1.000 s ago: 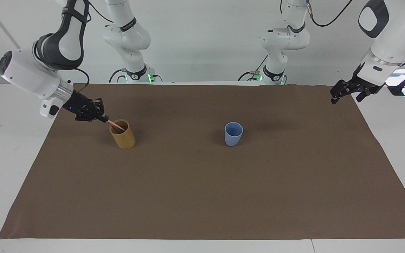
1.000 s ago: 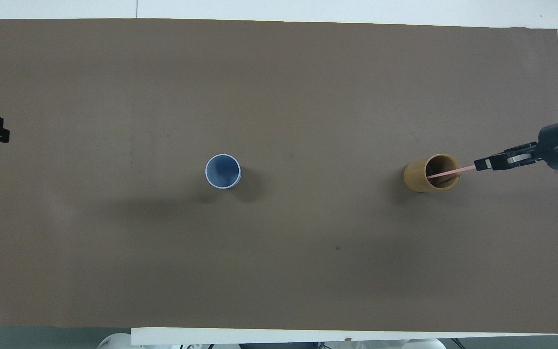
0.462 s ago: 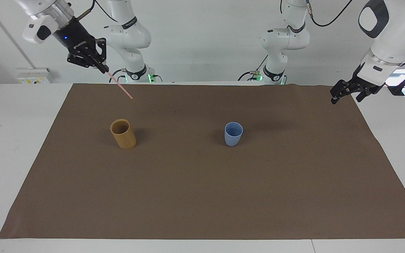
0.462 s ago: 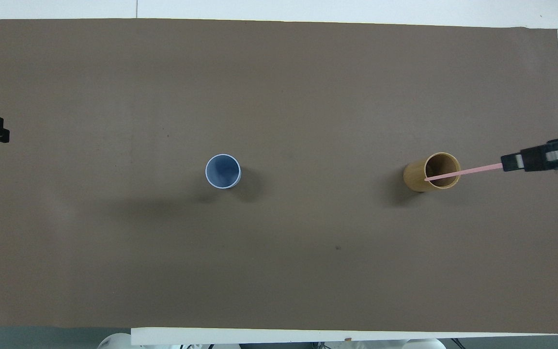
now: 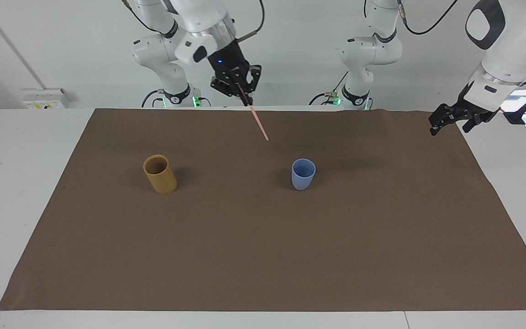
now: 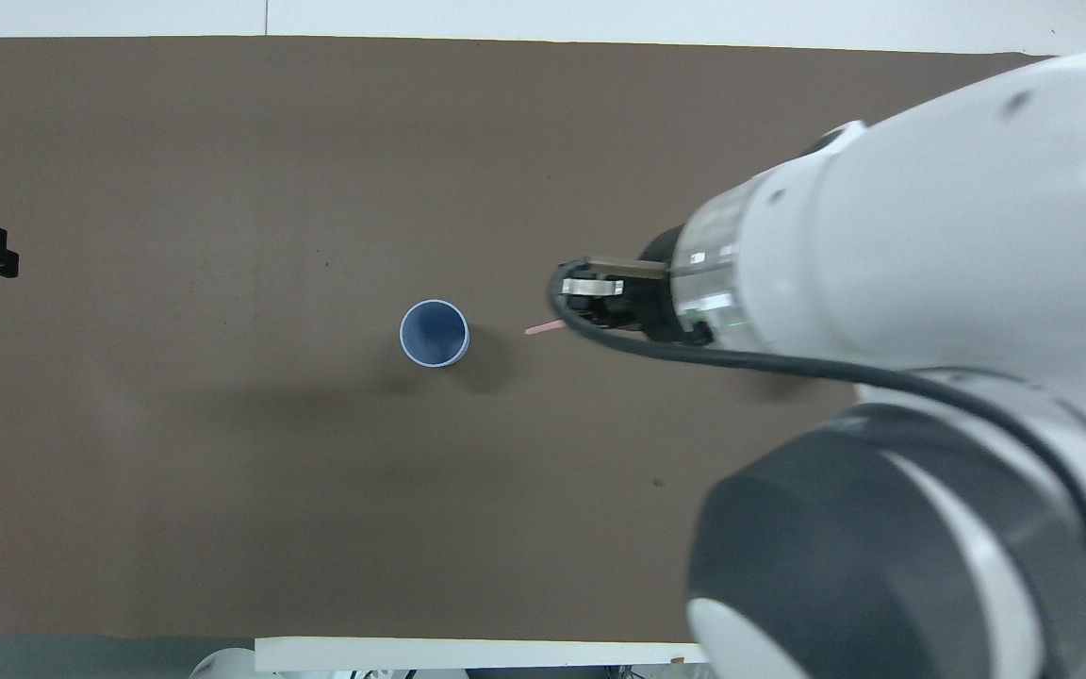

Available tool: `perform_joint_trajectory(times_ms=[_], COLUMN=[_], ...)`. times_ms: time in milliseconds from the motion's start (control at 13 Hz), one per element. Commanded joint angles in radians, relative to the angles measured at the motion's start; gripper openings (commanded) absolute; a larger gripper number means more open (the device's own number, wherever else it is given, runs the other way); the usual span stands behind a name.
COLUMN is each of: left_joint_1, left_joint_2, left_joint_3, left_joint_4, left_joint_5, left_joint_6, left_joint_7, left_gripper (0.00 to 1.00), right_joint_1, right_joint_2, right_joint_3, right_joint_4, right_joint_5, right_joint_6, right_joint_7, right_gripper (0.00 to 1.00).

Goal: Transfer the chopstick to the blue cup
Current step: 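Carry the straw over the blue cup and lower it in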

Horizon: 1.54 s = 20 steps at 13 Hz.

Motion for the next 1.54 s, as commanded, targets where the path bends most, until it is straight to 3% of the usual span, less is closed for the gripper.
perform_joint_trajectory(times_ms=[0,154,692,769,923,1231,1462], left_joint_1=[-0.001,-0.001,-0.001,-0.001,-0.001,-0.001,-0.001], left_joint_2=[-0.011,-0.011,-0.011,-0.011,-0.011,-0.011,-0.011], left_joint_3=[-0.001,-0.001,-0.001,-0.001,-0.001,-0.001,-0.001], left_joint_4=[-0.015,-0.015,-0.015,-0.015,-0.015,-0.015,-0.015], left_joint_5=[0.006,0.006,0.006,0.006,0.006,0.006,0.006], left_joint_6=[0.004,0.004,0.004,0.004,0.004,0.004,0.004], left_joint_7=[-0.014,-0.014,-0.014,-0.014,-0.014,-0.014,-0.014], left_gripper=[1.00,1.00,1.00,1.00,1.00,1.00,1.00], right_joint_1=[0.129,0.157,0.160,0.160,0.160,0.136,-0.034], right_joint_2=[0.153,0.190,0.163,0.161,0.157,0.163,0.076], right_joint_3=[-0.010,-0.010,-0.005,-0.005,-0.007,-0.017,-0.016], right_joint_4=[0.075,0.057,-0.057,-0.060,-0.057,0.002,0.004], right_joint_5=[-0.102,-0.147,-0.147,-0.147,-0.156,-0.167,-0.242], right_joint_6=[0.088,0.111,0.255,0.260,0.242,0.204,0.100], right_joint_7=[0.180,0.205,0.219,0.219,0.218,0.218,0.164], right_gripper=[0.00,0.00,0.03,0.15,1.00,1.00,1.00])
